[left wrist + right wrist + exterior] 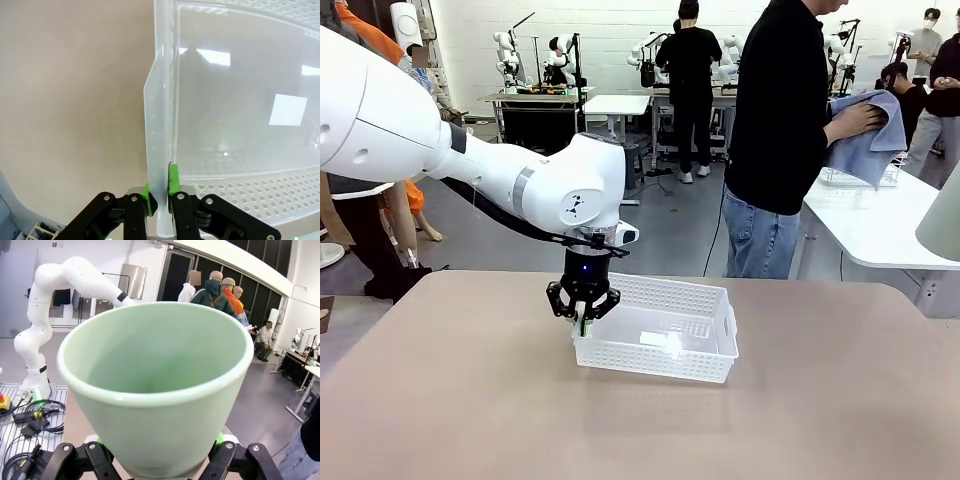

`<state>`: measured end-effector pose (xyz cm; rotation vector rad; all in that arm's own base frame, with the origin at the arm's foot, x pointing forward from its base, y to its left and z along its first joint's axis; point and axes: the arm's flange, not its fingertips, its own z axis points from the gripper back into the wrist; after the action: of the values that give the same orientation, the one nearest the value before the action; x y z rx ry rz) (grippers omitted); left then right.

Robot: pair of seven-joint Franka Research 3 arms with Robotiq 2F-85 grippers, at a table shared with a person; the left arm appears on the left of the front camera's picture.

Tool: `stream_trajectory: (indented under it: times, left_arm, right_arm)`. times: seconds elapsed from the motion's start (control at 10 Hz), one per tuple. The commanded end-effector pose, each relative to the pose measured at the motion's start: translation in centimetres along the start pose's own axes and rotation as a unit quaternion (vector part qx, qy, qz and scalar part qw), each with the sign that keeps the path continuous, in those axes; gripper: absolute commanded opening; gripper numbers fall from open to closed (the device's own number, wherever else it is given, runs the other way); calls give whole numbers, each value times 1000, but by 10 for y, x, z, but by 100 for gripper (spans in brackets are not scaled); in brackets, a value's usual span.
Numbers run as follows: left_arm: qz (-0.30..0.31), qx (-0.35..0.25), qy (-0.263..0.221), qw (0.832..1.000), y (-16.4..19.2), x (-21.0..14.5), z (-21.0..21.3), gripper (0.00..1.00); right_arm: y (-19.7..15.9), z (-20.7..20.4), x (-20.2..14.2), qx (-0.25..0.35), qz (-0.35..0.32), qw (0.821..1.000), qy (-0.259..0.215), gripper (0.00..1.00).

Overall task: Clean and organize the cups into the basket.
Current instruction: Pick up the Organizing basket and move it to the center of the table, then pick up the Reusable plastic cup from the right side of the table and place it inside the Organizing basket.

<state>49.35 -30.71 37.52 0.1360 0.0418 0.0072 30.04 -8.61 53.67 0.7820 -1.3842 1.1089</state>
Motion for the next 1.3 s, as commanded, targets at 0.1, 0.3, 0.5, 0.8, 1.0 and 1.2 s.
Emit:
stream_trajectory:
  times: [0.1, 0.3, 0.5, 0.8, 1.0, 1.2]
  left_arm:
    - [-5, 2, 3, 1000, -3, 1, -5, 0]
    - [-5, 2, 3, 1000, -3, 1, -5, 0]
    - [-5, 2, 3, 1000, -3, 1, -5, 0]
    - [-5, 2, 3, 1000, -3, 1, -5, 0]
    - [-5, 2, 3, 1000, -3, 1, -5, 0]
    - [-5, 2, 3, 1000, -3, 1, -5, 0]
  right_arm:
    - [3, 0, 0, 4, 8, 1000, -1, 69]
    - [0, 0, 1, 0, 1, 1000, 0, 82]
    - [8, -55, 61, 42, 81, 992, 88, 82]
    - [-10, -178, 88, 136, 91, 922, 350, 82]
    - [-29, -225, 82, 132, 82, 850, 504, 82]
    - [-36, -256, 67, 133, 72, 789, 595, 82]
